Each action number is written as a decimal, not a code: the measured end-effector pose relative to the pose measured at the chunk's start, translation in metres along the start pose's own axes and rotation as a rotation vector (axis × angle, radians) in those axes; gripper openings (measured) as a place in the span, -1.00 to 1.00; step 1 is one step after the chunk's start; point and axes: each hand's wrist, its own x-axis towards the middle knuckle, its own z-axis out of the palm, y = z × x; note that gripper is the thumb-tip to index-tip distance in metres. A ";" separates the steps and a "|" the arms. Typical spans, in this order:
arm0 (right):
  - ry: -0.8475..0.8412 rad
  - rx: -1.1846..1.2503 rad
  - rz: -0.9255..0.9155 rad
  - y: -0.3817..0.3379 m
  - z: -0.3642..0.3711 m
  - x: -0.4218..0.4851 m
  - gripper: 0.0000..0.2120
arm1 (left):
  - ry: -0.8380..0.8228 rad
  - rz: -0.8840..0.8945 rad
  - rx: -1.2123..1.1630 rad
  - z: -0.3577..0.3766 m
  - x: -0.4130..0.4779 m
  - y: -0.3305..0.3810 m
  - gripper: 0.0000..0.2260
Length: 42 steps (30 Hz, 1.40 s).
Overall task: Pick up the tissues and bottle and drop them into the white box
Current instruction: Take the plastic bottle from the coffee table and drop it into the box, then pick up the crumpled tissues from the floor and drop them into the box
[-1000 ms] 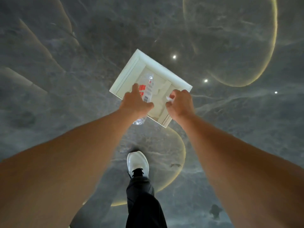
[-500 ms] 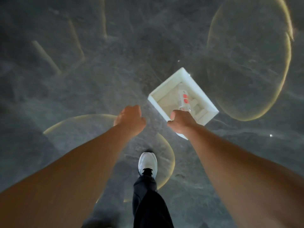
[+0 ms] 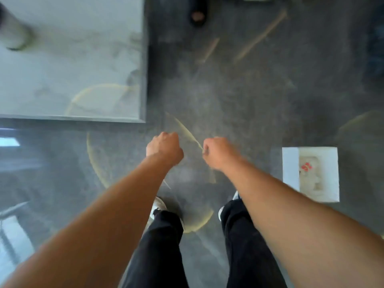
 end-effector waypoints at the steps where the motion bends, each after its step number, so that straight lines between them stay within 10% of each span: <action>1: -0.008 -0.026 -0.029 -0.038 -0.001 -0.010 -0.82 | 0.026 -0.034 -0.043 -0.017 -0.018 -0.032 -0.74; 16: -0.212 -0.545 -0.639 -0.472 0.062 -0.142 -0.76 | 0.122 -0.646 -0.435 -0.058 -0.296 -0.376 -0.90; 42: -0.350 -0.904 -1.224 -0.899 0.134 -0.153 -0.75 | 0.354 -1.172 -0.785 -0.149 -0.392 -0.682 -0.80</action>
